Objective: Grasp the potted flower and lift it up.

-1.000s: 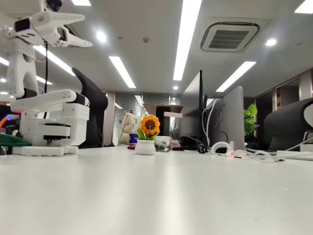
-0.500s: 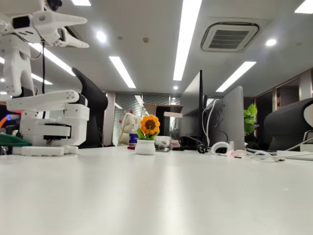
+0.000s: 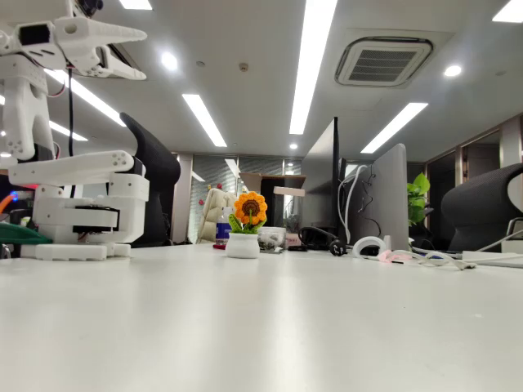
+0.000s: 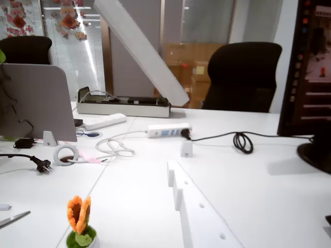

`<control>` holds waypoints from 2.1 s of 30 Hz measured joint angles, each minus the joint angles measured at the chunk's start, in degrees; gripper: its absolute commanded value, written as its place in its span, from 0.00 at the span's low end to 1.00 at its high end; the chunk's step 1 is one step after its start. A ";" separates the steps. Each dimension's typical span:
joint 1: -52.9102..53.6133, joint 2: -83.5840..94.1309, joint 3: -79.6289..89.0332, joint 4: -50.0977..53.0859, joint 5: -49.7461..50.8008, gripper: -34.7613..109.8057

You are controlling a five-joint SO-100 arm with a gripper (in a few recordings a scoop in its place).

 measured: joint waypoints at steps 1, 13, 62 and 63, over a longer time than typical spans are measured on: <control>0.00 -0.62 -0.53 0.53 -0.79 0.62; -0.70 -19.95 0.62 4.66 -0.44 0.62; -21.09 -84.46 0.53 -4.31 10.63 0.62; -21.36 -85.08 0.53 -4.48 10.81 0.62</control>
